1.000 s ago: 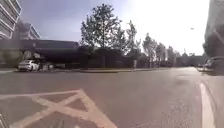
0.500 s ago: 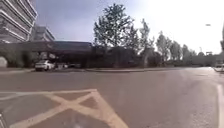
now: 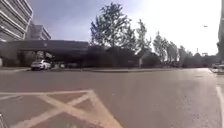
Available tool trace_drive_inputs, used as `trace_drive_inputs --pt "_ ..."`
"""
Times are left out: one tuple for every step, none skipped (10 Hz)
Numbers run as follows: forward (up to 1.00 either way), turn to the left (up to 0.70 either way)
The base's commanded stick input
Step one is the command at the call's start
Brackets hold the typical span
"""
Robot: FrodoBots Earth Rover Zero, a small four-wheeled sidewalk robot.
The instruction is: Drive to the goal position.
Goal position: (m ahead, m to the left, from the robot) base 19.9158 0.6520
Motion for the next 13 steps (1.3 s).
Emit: trace_drive_inputs --pt "0.45 -0.27" --pt "0.45 -0.27" --pt "0.45 -0.27" --pt "0.45 -0.26" --pt "0.45 -0.17" --pt "0.45 0.00" --pt "0.45 0.00" --pt "0.45 0.00" --pt "0.45 0.00" --pt "0.45 0.00" --pt "0.45 0.00" --pt "0.45 0.00" --pt "0.45 0.00"
